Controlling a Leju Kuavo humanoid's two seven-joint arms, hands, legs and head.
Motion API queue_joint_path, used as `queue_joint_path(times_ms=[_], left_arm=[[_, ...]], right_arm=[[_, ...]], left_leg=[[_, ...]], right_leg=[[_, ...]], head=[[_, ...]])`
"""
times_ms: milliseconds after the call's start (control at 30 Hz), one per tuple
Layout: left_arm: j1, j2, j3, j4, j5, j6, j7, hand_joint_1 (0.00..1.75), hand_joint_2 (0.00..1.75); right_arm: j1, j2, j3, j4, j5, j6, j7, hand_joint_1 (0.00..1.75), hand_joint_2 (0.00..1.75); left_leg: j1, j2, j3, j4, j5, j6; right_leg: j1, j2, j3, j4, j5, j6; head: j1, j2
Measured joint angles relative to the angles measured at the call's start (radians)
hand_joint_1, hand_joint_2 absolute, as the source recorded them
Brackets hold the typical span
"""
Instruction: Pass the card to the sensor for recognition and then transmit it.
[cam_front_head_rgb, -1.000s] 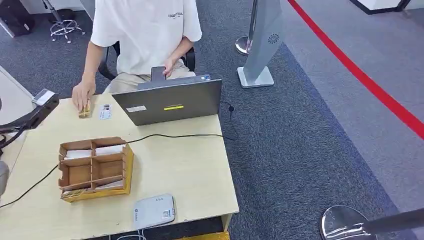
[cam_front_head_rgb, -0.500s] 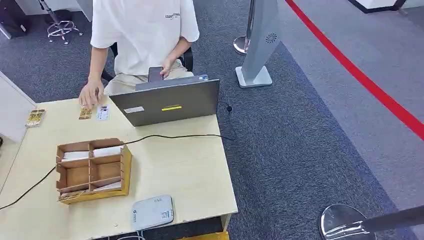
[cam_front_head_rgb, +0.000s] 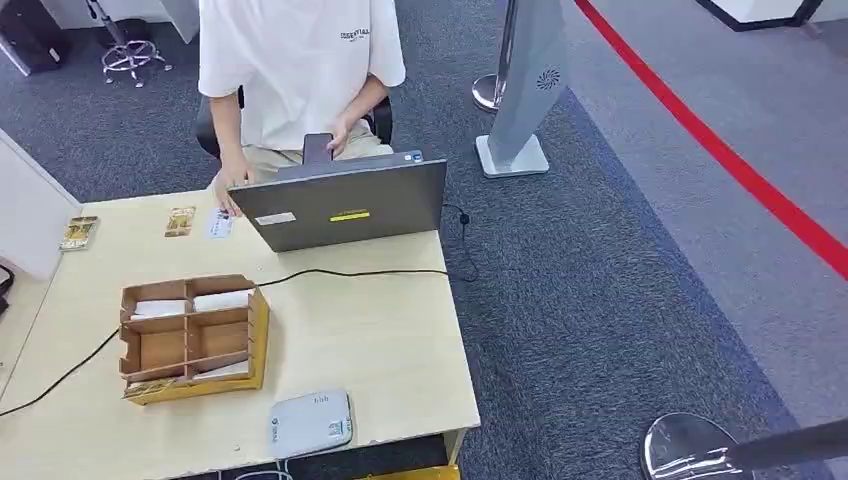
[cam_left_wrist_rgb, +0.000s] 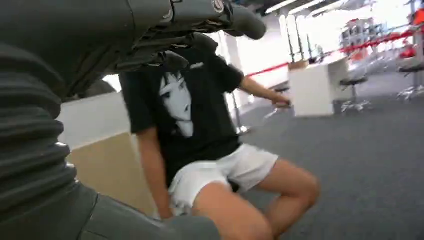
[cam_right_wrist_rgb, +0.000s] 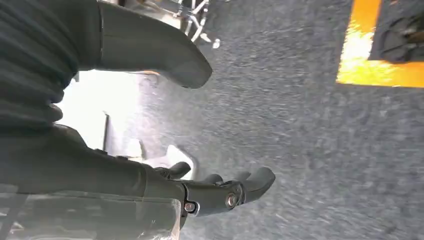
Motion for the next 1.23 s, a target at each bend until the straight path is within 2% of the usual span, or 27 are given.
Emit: queue_joint_path(times_ms=[167, 233, 433, 600, 700, 767, 867, 967, 1133, 1233], left_arm=[[0.0, -0.038, 0.059, 0.029, 0.041, -0.005, 0.043, 0.0, 1.75], [0.0, -0.067, 0.078, 0.037, 0.083, -0.003, 0.064, 0.0, 1.75], [-0.003, -0.207, 0.143, 0.103, 0.232, -0.033, 0.102, 0.0, 1.75], [-0.005, -0.307, 0.154, 0.22, 0.305, -0.072, 0.092, 0.0, 1.75], [-0.006, -0.367, 0.154, 0.371, 0.333, -0.085, 0.069, 0.0, 1.75], [-0.011, -0.39, 0.154, 0.478, 0.339, -0.072, 0.058, 0.0, 1.75], [-0.016, -0.395, 0.147, 0.671, 0.308, -0.04, 0.047, 0.0, 1.75], [-0.021, -0.393, 0.136, 0.78, 0.288, -0.048, 0.026, 0.0, 1.75], [-0.026, -0.382, 0.088, 0.907, 0.225, -0.076, 0.006, 0.0, 1.75], [-0.027, -0.376, 0.07, 0.947, 0.216, -0.077, 0.006, 0.0, 1.75]], right_arm=[[0.0, 0.0, -0.003, -0.005, -0.003, 0.0, -0.004, 0.0, 1.75], [0.003, 0.0, 0.001, -0.013, -0.02, -0.001, -0.004, 0.0, 1.75], [0.025, 0.0, 0.048, -0.06, -0.054, 0.017, 0.027, 0.0, 1.75], [0.026, 0.0, 0.059, -0.083, -0.032, 0.041, 0.018, 0.0, 1.75], [0.025, 0.0, 0.07, -0.087, -0.035, 0.052, 0.009, 0.0, 1.75], [0.025, 0.0, 0.08, -0.09, -0.039, 0.054, 0.011, 0.0, 1.75], [0.025, 0.0, 0.096, -0.096, -0.035, 0.064, 0.017, 0.0, 1.75], [0.025, 0.0, 0.108, -0.102, -0.035, 0.064, 0.018, 0.0, 1.75], [0.025, 0.0, 0.121, -0.108, -0.033, 0.069, 0.01, 0.0, 1.75], [0.025, -0.001, 0.128, -0.109, -0.033, 0.067, 0.01, 0.0, 1.75]], left_leg=[[-0.001, -0.002, 0.001, 0.0, 0.0, 0.001], [-0.001, -0.002, 0.001, 0.0, 0.0, 0.001], [-0.003, -0.002, 0.002, 0.0, 0.0, 0.002], [-0.006, -0.002, 0.002, 0.0, -0.001, 0.003], [-0.009, -0.002, 0.004, 0.0, -0.001, 0.005], [-0.008, -0.001, 0.004, 0.0, -0.001, 0.005], [-0.009, -0.001, 0.004, 0.001, -0.002, 0.006], [-0.009, -0.001, 0.004, 0.001, -0.002, 0.006], [-0.008, -0.001, 0.004, 0.001, -0.002, 0.006], [-0.008, -0.001, 0.004, 0.001, -0.002, 0.006]], right_leg=[[0.0, -0.002, 0.002, 0.0, 0.0, 0.0], [-0.001, -0.002, 0.002, 0.0, 0.0, 0.0], [-0.002, -0.002, 0.002, 0.0, -0.001, 0.001], [-0.005, -0.002, 0.002, 0.0, -0.001, 0.002], [-0.008, -0.002, 0.003, 0.0, -0.001, 0.004], [-0.008, -0.002, 0.003, 0.0, -0.001, 0.004], [-0.008, -0.001, 0.003, 0.0, -0.001, 0.004], [-0.008, -0.001, 0.003, 0.0, -0.001, 0.004], [-0.008, -0.001, 0.003, 0.0, -0.001, 0.004], [-0.008, -0.001, 0.003, 0.0, -0.001, 0.004]], head=[[0.0, 0.0], [0.0, 0.0], [0.0, 0.0], [0.001, 0.0], [-0.001, 0.0], [0.0, 0.0], [0.0, 0.0], [0.0, 0.0], [0.0, 0.0], [0.0, 0.0]])
